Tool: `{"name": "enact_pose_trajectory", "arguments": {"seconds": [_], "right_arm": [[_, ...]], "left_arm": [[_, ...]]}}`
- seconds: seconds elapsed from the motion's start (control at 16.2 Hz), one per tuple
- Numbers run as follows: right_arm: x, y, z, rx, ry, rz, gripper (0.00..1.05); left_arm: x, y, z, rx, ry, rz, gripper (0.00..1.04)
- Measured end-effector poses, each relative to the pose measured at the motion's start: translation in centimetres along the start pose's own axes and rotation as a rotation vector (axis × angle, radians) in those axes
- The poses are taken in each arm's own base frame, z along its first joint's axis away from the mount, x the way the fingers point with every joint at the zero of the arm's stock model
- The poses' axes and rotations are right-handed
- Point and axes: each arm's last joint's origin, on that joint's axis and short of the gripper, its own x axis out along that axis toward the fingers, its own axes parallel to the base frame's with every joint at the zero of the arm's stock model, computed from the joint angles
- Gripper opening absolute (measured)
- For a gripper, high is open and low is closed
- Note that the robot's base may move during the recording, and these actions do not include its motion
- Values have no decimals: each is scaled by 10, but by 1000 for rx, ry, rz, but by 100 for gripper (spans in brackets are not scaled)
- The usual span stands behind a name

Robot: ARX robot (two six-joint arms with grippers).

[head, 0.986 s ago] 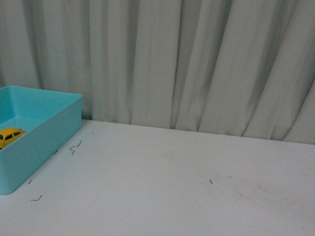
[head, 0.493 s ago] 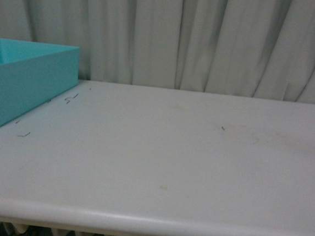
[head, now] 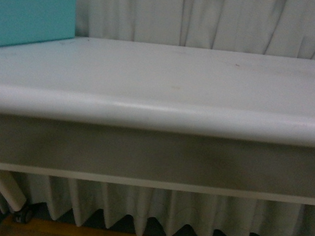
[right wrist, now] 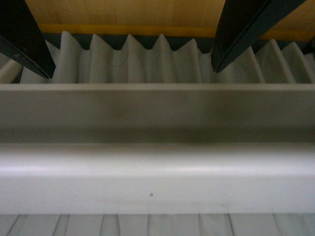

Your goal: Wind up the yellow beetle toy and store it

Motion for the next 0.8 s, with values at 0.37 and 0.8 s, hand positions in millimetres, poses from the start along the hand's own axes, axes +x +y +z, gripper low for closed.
{"name": "enact_pose_trajectory", "arguments": {"seconds": [0.37, 0.8], "right_arm": [[0, 0, 0, 0, 3, -1, 98], [0, 0, 0, 0, 2, -1, 98]], "left_arm": [[0, 0, 0, 0, 2, 0, 98], [0, 0, 0, 0, 2, 0, 98]]}}
